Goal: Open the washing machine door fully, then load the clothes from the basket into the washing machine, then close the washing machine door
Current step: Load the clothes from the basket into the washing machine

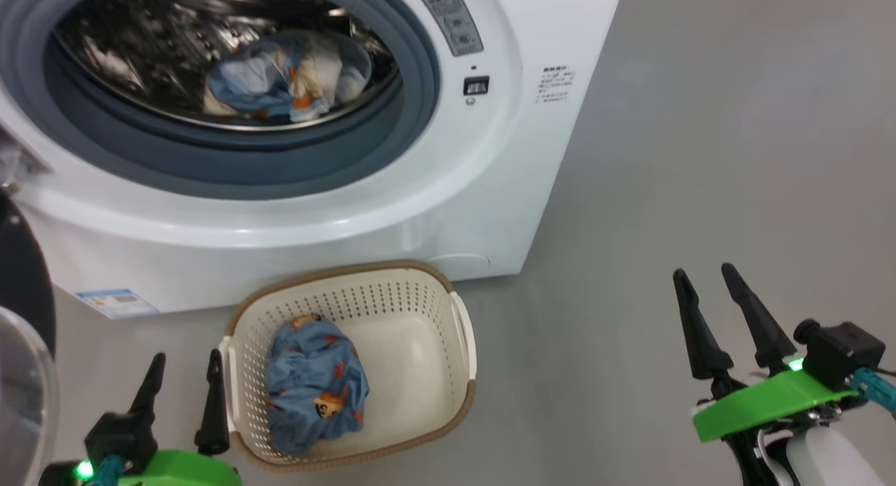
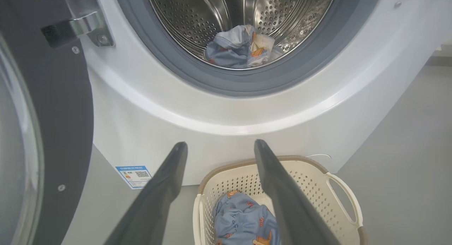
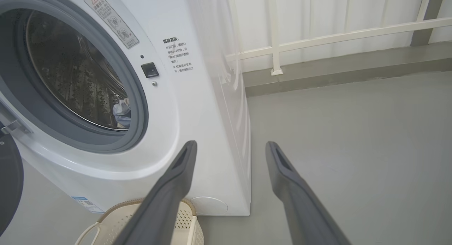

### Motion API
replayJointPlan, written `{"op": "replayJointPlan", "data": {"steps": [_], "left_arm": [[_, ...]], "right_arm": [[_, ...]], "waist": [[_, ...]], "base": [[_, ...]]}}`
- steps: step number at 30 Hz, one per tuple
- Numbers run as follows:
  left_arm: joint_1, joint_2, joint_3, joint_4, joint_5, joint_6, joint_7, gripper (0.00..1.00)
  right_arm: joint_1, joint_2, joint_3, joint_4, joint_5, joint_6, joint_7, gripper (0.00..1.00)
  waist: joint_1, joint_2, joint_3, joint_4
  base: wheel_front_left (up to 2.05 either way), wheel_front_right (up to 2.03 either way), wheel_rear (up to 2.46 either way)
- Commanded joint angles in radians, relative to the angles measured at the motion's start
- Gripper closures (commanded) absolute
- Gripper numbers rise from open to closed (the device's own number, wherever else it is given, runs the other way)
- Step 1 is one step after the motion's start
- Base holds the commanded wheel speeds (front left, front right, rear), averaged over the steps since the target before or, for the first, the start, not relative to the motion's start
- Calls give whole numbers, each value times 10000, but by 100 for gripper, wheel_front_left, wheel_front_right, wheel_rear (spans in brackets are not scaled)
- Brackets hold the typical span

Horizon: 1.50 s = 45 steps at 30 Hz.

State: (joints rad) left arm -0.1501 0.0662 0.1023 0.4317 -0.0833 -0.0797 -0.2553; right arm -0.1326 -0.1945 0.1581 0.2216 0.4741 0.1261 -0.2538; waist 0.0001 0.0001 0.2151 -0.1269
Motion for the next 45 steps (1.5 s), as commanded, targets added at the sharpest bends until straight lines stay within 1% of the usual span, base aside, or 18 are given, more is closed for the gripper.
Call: {"op": "replayJointPlan", "data": {"steps": [1, 14, 34, 39, 45], "left_arm": [[-370, 220, 237, -24, 85, -19, -65, 0], [-2478, 643, -460, 2773, 452, -256, -65, 0], [-5752, 1669, -1449, 7257, 784, -450, -32, 0], [-6422, 1876, -1652, 7973, 757, -480, 195, 0], [-6871, 2039, -1873, 8270, 742, -496, 447, 0]], "right_arm": [[-292, -100, 199, -262, -92, 46, -80, 0], [-1359, 331, 432, -367, -134, 46, -80, 0], [-2644, 914, 946, -515, -130, 46, -80, 0], [-2872, 1034, 1081, -591, -123, 46, -80, 0], [-3048, 1130, 1117, -643, -121, 46, -80, 0]], "waist": [[-1, -1, 555, -179], [-1, -1, 2301, -622], [-1, -1, 4580, -1451], [-1, -1, 5069, -1636], [-1, -1, 5456, -1749]], "base": [[0, 0, 0], [0, 0, 0], [0, 0, 0], [0, 0, 0], [0, 0, 0]]}}
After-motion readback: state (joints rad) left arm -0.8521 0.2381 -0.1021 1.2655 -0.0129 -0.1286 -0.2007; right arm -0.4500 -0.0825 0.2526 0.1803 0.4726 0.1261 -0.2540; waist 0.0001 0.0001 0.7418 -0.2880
